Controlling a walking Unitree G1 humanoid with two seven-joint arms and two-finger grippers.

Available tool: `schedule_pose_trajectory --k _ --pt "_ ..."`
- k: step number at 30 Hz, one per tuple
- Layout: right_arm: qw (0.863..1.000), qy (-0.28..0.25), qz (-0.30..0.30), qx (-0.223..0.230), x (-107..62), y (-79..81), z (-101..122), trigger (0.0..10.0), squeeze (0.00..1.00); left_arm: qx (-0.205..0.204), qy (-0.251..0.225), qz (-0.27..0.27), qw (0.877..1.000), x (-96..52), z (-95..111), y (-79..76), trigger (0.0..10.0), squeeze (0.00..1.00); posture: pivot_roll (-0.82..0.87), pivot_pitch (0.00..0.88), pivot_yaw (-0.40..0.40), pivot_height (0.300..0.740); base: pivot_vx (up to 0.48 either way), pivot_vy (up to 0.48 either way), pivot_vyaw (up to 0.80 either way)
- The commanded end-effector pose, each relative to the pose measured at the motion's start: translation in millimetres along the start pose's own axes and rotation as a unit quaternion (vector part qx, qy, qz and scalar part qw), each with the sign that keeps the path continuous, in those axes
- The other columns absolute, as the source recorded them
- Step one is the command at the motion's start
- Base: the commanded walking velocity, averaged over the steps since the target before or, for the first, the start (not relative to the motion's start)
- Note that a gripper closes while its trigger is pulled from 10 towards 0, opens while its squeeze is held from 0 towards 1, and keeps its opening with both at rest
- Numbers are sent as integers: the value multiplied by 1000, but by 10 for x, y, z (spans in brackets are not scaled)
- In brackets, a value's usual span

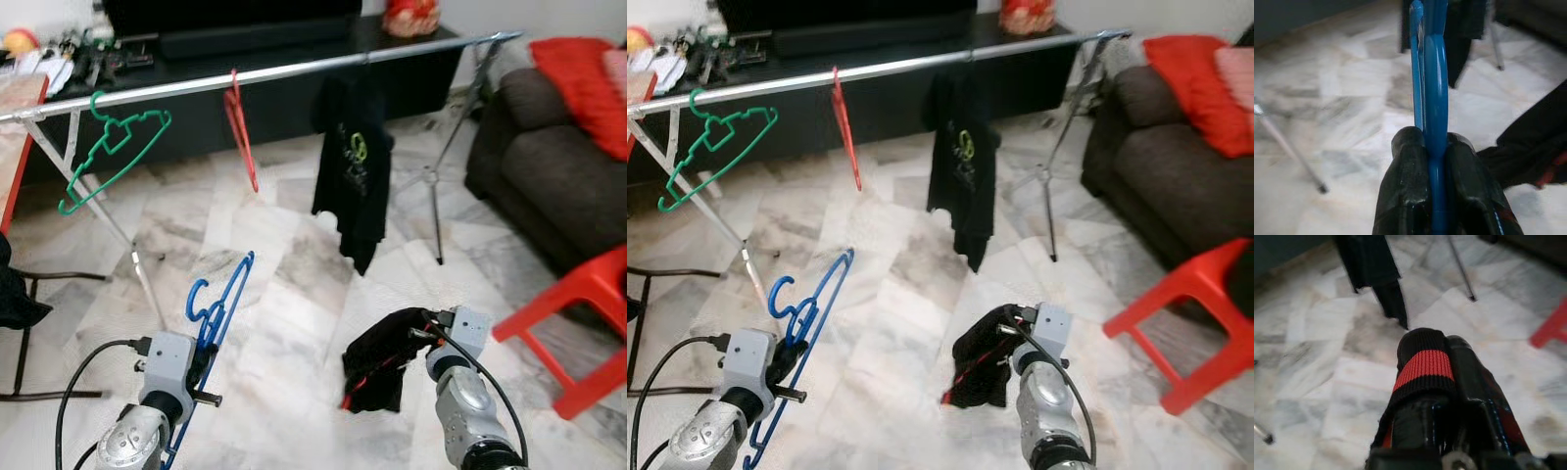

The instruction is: Hang hanger

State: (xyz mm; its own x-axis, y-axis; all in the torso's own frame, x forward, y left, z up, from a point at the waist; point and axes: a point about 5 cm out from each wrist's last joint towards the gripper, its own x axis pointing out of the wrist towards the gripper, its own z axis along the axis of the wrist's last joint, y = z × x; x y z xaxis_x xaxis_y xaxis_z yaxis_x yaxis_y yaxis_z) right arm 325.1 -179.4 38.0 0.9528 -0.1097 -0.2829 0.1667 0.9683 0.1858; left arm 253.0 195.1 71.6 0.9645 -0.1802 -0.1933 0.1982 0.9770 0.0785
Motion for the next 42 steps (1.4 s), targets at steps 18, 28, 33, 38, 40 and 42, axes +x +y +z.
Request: schedule_pose_trajectory --k 18,28,33,38,40,42 --pt "1000 -14 14 -19 78 86 169 10000 0 20 42 -132 990 -2 64 -177 10000 0 79 179 -34 740 0 0 488" --pt "998 -16 36 -45 202 258 430 10000 0 138 163 -339 916 -123 41 -263 10000 0 83 173 -38 740 0 0 0" --pt "997 -3 56 -57 246 442 514 10000 0 135 132 -371 909 3 224 -457 10000 0 84 169 -36 740 0 0 0" --pt "995 -11 82 -60 260 565 592 10000 0 128 117 -362 916 169 285 -561 10000 0 75 174 -37 740 0 0 0" --pt "994 -11 89 -63 260 573 599 10000 0 121 109 -355 921 210 302 -589 10000 0 68 177 -36 740 0 0 0" --pt "994 -12 94 -60 258 565 601 10000 0 112 106 -349 924 234 306 -611 10000 0 64 175 -37 740 0 0 0"
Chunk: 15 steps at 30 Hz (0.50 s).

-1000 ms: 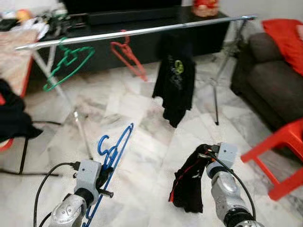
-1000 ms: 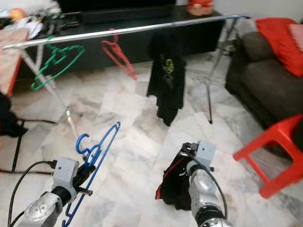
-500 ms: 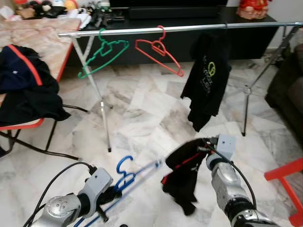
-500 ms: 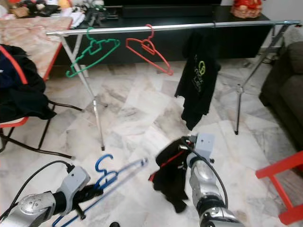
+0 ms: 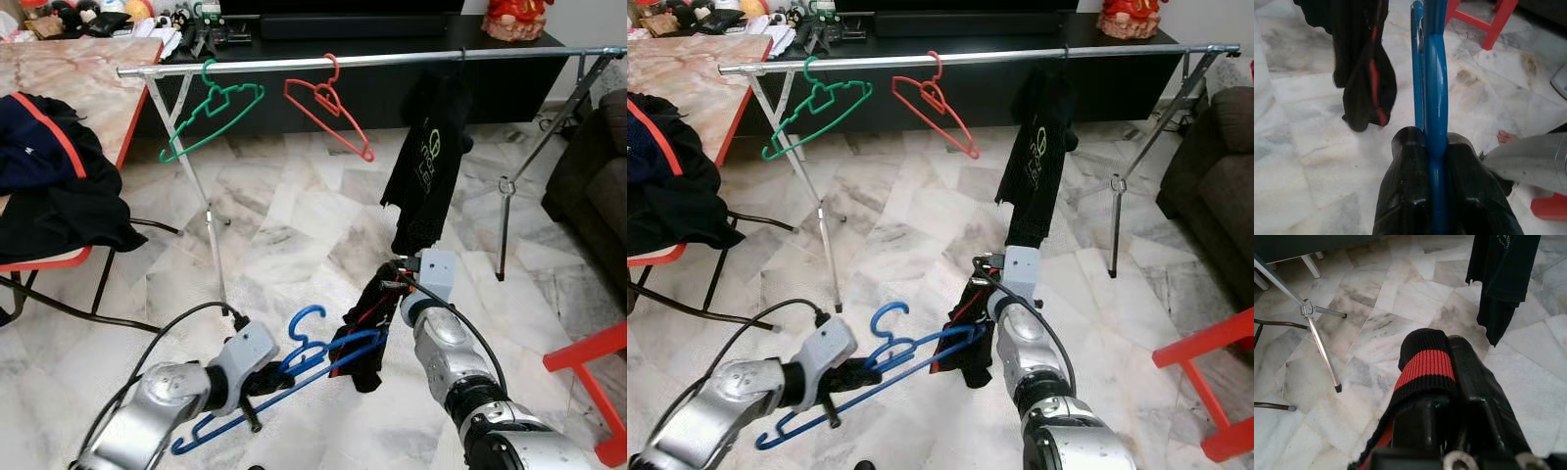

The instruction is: Hang hanger

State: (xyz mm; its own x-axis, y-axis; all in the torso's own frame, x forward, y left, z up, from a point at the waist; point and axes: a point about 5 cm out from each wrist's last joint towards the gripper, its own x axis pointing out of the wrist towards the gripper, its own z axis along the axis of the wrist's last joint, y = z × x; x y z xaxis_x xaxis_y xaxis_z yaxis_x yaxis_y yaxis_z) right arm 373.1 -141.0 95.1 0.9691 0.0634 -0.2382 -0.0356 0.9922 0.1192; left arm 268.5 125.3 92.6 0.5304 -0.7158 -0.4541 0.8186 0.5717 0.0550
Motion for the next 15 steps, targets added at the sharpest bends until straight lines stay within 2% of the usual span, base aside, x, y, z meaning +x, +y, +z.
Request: schedule_pose_trajectory --k 1,6,15 --pt "1000 -1 3 -3 0 -14 15 10000 0 -10 -1 9 1000 6 -15 20 10000 0 62 174 -37 740 0 0 0" --pt "1000 8 6 -1 -15 -25 -43 10000 0 -16 -20 51 998 84 30 73 10000 0 58 168 -41 740 0 0 0" --pt "999 25 18 15 -56 -3 -184 10000 0 -46 -31 54 997 109 -6 58 10000 0 56 154 -36 740 0 0 0"
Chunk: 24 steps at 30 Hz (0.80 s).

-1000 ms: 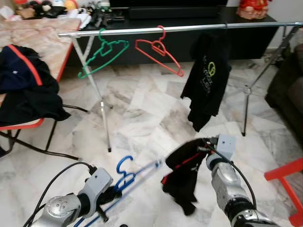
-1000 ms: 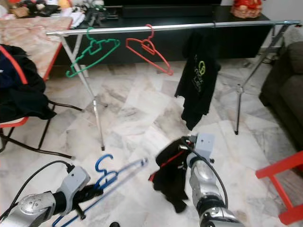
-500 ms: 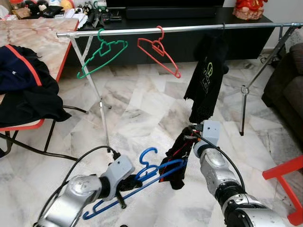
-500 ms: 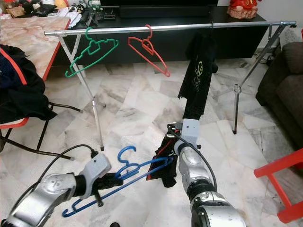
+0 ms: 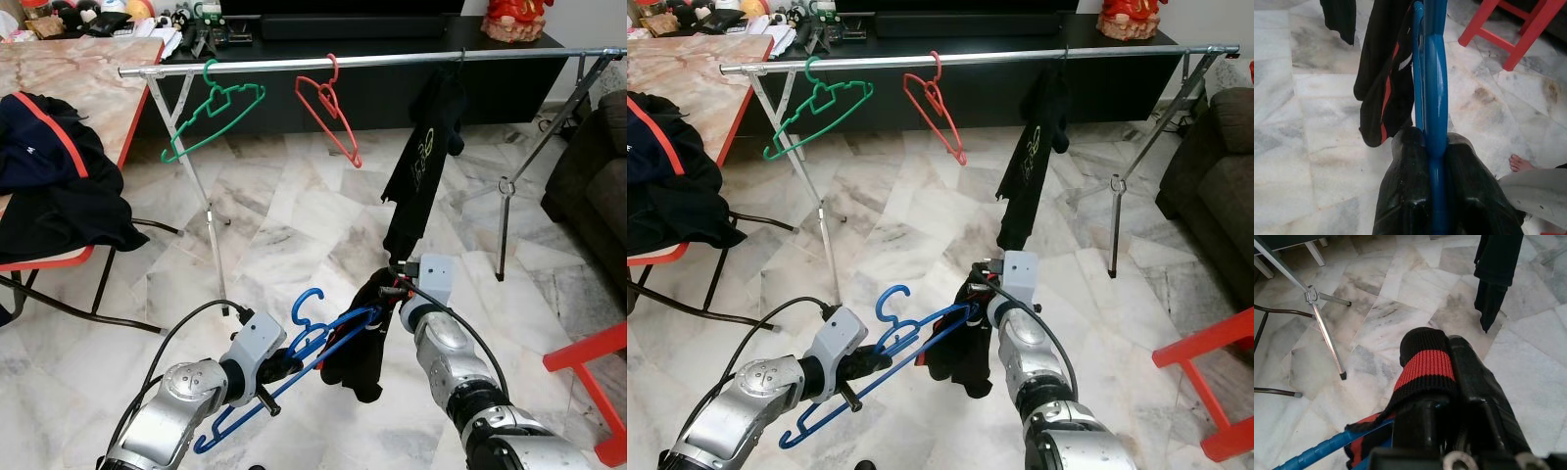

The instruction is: Hang hanger

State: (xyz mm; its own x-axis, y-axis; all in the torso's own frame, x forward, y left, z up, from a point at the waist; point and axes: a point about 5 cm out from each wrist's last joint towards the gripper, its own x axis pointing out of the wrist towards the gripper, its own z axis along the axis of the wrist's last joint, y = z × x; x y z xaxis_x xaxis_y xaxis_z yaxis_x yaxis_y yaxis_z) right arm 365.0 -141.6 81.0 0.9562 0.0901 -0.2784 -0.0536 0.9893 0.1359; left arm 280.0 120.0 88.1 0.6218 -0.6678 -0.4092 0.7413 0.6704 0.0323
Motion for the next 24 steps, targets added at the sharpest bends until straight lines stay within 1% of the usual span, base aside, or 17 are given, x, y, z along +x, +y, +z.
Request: schedule_pose_trajectory --k 1,3,7,11,15,17,20,21,24 --pt "1000 6 9 11 -12 25 -48 10000 0 -10 -12 6 1000 -13 -8 5 10000 0 56 153 -34 740 0 0 0" --pt "1000 13 18 22 -18 52 -83 10000 0 -10 -18 18 1000 4 8 22 10000 0 56 153 -34 740 0 0 0" --pt "999 18 29 28 -32 86 -134 10000 0 -17 -23 10 1000 23 14 -2 10000 0 55 149 -31 740 0 0 0" --pt "997 26 29 62 -44 109 -188 10000 0 -20 -25 4 999 17 24 -11 10000 0 60 150 -22 740 0 0 0" --pt "997 26 33 67 -39 122 -175 10000 0 -23 -28 6 999 21 41 -2 10000 0 63 165 -24 740 0 0 0" --pt "995 28 35 88 -38 120 -174 10000 0 -36 -33 -2 999 21 45 -19 10000 0 64 176 -23 740 0 0 0" --pt "995 20 27 94 -36 86 -149 10000 0 -43 -35 -16 998 15 57 -50 10000 0 66 180 -22 740 0 0 0" --pt "995 10 12 100 -27 41 -102 10000 0 -30 -27 -20 999 6 52 -57 10000 0 70 185 -21 740 0 0 0" --pt "995 2 13 104 -15 43 -53 10000 0 -28 -24 -17 999 3 50 -50 10000 0 71 190 -19 740 0 0 0"
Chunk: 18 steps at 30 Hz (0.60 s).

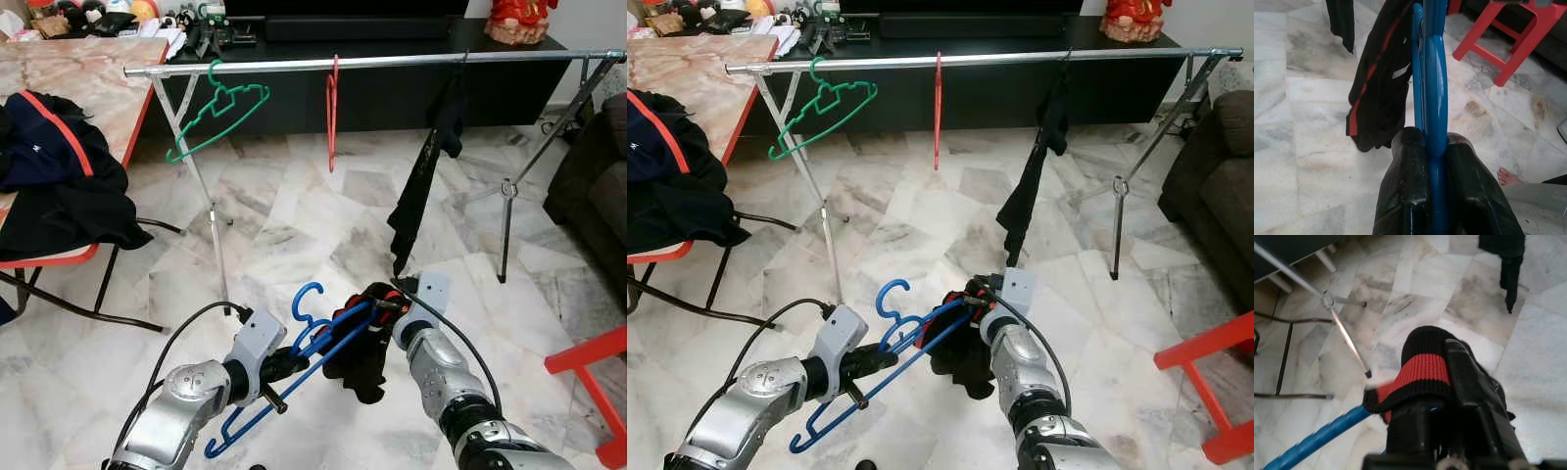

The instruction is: Hang hanger

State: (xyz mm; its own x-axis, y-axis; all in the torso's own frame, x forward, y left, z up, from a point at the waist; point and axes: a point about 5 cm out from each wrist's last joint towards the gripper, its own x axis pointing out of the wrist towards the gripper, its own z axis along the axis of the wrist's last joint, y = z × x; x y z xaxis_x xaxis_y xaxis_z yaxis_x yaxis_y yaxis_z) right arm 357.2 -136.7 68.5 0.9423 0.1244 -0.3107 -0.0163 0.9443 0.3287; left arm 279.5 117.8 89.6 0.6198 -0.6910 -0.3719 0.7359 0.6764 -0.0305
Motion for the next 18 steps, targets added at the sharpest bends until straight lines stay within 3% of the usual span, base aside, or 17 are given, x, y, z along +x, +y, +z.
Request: schedule_pose_trajectory --k 1,8,13,18 --pt "1000 -20 7 7 20 40 101 10000 0 -1 -5 -9 1000 0 34 -34 10000 0 71 190 -19 740 0 0 0" --pt "997 0 72 24 25 238 24 10000 0 -9 -7 -16 1000 3 51 -33 10000 0 73 198 -15 740 0 0 0" --pt "990 25 138 -7 3 365 -53 10000 0 -4 1 -14 1000 -2 48 -30 10000 0 71 202 -10 740 0 0 0" --pt "995 13 101 -7 3 264 8 10000 0 6 -7 26 1000 12 79 29 10000 0 66 203 -9 740 0 0 0"
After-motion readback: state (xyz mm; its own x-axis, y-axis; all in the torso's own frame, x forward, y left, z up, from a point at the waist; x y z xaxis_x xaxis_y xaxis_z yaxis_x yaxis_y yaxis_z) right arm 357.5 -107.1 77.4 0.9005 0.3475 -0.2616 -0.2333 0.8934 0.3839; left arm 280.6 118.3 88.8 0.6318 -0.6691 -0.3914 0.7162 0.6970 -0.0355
